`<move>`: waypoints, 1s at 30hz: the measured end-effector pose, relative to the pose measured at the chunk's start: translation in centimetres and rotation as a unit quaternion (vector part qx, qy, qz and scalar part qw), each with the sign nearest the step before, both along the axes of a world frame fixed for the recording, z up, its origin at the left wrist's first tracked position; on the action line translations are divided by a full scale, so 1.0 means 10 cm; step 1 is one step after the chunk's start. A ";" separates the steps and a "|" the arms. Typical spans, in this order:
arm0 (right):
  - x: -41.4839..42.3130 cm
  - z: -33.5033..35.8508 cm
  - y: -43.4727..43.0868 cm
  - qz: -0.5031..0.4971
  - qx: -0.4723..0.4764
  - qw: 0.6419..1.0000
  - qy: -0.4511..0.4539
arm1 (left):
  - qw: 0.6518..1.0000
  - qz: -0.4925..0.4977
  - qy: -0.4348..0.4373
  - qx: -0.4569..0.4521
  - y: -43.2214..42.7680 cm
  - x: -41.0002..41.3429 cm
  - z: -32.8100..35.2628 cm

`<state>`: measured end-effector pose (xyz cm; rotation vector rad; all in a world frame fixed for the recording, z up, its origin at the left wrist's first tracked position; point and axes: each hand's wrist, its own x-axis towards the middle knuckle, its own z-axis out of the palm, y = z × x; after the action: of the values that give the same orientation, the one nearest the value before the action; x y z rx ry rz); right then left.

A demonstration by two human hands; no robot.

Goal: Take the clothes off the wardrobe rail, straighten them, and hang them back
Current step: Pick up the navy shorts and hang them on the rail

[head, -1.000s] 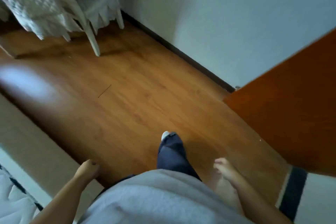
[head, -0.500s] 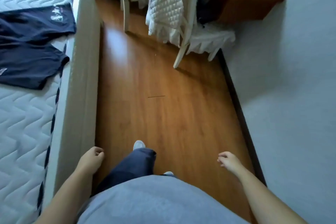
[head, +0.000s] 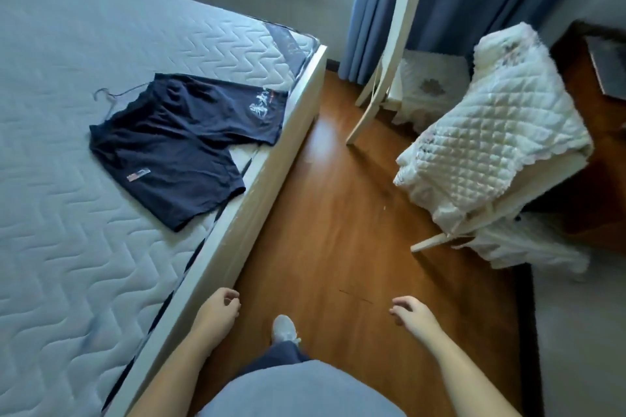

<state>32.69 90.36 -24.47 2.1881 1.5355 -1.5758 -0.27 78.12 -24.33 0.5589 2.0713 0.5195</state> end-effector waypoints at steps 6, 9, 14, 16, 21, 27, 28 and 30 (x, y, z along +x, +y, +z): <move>-0.69 0.22 1.32 0.038 0.048 0.996 0.058 | 0.997 -0.026 0.056 0.039 1.06 -0.21 0.29; -0.86 0.15 1.87 0.055 0.044 0.995 0.064 | 0.991 -0.066 0.107 0.045 1.56 -0.36 0.32; -1.13 0.00 2.91 0.094 0.023 0.994 0.056 | 0.993 0.016 0.109 0.031 2.36 -0.61 0.31; -1.26 -0.01 3.34 0.115 0.031 0.992 0.050 | 0.993 0.042 0.110 0.025 2.65 -0.69 0.37; -1.81 -0.06 4.38 0.189 0.022 0.982 0.001 | 0.983 0.104 0.148 0.013 3.00 -0.91 0.58; -3.01 -0.20 5.06 0.301 0.009 0.953 -0.031 | 0.940 0.319 0.106 -0.052 2.64 -1.39 0.42; -3.25 -0.22 5.11 0.315 0.010 0.949 -0.030 | 0.929 0.355 0.090 -0.049 2.63 -1.50 0.39; -3.71 -0.25 5.15 0.336 0.015 0.941 -0.035 | 0.916 0.394 0.069 -0.041 2.66 -1.77 0.34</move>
<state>-4.41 141.83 -27.00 1.4448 1.9874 -1.2302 -18.01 104.69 -20.93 -0.3401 2.4005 0.8561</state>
